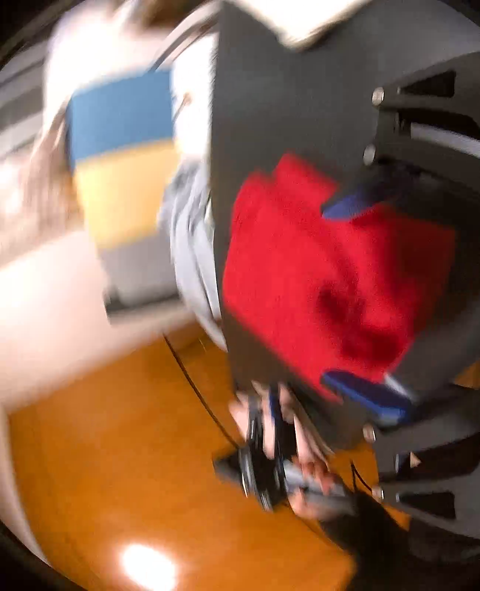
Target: Fold clothes
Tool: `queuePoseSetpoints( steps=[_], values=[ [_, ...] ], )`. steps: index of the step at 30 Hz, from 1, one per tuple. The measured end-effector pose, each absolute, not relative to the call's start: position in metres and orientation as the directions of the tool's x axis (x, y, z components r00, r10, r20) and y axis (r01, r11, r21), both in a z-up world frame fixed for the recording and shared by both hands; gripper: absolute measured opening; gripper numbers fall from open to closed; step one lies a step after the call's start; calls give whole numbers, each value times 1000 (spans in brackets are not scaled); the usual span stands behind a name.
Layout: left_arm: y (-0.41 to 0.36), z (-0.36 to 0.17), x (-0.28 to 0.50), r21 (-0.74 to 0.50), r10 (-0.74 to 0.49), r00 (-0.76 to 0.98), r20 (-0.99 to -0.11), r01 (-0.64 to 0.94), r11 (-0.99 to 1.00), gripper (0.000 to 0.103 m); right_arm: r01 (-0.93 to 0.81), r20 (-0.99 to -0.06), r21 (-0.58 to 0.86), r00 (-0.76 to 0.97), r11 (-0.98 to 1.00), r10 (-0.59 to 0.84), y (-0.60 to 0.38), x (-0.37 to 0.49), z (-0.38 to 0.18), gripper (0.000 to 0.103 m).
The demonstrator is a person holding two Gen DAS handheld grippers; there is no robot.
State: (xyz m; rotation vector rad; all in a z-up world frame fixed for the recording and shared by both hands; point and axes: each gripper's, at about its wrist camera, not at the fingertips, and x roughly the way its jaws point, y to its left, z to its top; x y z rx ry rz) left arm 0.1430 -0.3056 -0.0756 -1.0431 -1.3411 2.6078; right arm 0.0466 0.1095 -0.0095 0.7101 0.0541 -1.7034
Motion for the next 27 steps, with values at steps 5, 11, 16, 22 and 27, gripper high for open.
queuePoseSetpoints(
  steps=[5,11,16,22,27],
  values=[
    [-284,-81,135,-694,340,-757,-559,203,-691,45,892,-535,432,135,-133,-834,72,54,3,96],
    [-259,-86,125,-647,369,-734,-570,124,-752,45,747,-532,591,77,-304,-843,76,18,-50,96],
    [-248,-81,118,-638,377,-756,-535,69,-767,45,678,-568,637,92,-367,-818,50,15,-86,23],
    [-219,-103,106,-584,428,-684,-590,-3,-811,45,624,-638,619,45,-477,-769,74,22,-113,6],
    [-216,-109,109,-574,428,-686,-588,-18,-819,45,547,-587,701,78,-458,-806,97,24,-134,15]
  ],
)
